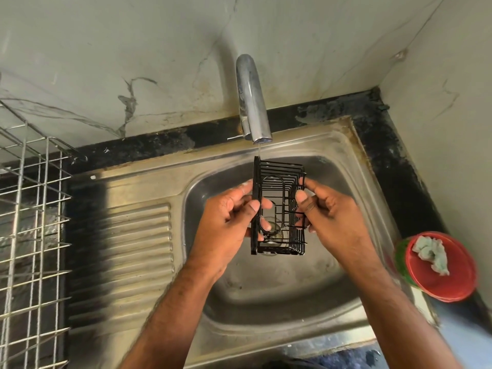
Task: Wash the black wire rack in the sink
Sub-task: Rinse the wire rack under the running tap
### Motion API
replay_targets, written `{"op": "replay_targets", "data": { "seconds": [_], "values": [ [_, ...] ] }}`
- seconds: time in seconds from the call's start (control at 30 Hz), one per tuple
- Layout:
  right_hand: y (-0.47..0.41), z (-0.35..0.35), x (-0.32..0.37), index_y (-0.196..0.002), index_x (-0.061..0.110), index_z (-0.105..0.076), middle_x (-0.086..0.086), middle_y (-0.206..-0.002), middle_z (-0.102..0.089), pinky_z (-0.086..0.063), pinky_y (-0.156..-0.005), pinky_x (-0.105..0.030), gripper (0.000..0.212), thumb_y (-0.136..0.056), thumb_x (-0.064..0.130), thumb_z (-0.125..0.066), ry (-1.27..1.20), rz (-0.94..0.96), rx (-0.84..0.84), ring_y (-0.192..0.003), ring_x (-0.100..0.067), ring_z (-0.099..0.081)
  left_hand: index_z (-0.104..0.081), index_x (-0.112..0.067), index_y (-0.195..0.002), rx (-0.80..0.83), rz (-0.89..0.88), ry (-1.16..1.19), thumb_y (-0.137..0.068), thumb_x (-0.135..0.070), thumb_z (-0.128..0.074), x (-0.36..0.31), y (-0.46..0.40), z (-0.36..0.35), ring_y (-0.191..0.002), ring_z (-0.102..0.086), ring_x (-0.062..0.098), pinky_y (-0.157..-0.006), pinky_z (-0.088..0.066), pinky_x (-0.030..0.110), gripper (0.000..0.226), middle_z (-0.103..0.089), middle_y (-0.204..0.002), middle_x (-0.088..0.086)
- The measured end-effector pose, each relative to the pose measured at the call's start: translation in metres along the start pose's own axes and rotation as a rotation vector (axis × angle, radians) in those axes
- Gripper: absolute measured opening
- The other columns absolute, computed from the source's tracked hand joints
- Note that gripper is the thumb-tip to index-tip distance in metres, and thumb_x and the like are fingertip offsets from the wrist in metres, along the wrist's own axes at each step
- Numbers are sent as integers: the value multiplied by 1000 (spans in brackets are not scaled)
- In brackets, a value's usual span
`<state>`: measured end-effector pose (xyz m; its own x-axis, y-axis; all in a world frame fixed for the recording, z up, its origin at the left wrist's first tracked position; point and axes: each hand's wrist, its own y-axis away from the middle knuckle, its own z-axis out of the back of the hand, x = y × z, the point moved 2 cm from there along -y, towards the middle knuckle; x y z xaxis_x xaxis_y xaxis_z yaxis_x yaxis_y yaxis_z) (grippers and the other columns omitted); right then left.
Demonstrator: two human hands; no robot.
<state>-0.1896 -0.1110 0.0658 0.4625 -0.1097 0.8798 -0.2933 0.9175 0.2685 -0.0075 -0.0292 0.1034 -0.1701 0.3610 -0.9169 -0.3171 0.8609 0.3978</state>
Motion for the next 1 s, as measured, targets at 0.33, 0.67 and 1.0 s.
{"op": "replay_targets", "data": {
  "seconds": [0.33, 0.67, 1.0],
  "values": [
    [-1, -10, 14, -133, 38, -65, 16, -90, -78, -61, -80, -32, 47, -88, 52, -64, -44, 10, -15, -76, -2, -72, -62, -30, -122, -34, -26, 56, -99, 2, -56, 0, 1, 7, -67, -72, 23, -60, -63, 42, 40, -78, -98, 7],
    [-7, -17, 25, -134, 35, -66, 19, -111, -76, -62, -87, -43, 50, -86, 52, -65, -55, 24, 20, -87, -3, -74, -62, -23, -129, -80, -20, 124, -98, 1, -56, 2, 5, 14, -66, -72, 21, -57, -60, 34, 39, -78, -97, 7],
    [-5, -15, 25, -126, 40, -69, 18, -107, -77, -62, -86, -47, 47, -83, 58, -65, -94, 77, 53, -90, -9, -76, -64, -29, -119, -99, -57, 154, -98, 0, -57, -2, 15, 13, -66, -72, 21, -57, -60, 32, 37, -79, -98, 7]
  ]
}}
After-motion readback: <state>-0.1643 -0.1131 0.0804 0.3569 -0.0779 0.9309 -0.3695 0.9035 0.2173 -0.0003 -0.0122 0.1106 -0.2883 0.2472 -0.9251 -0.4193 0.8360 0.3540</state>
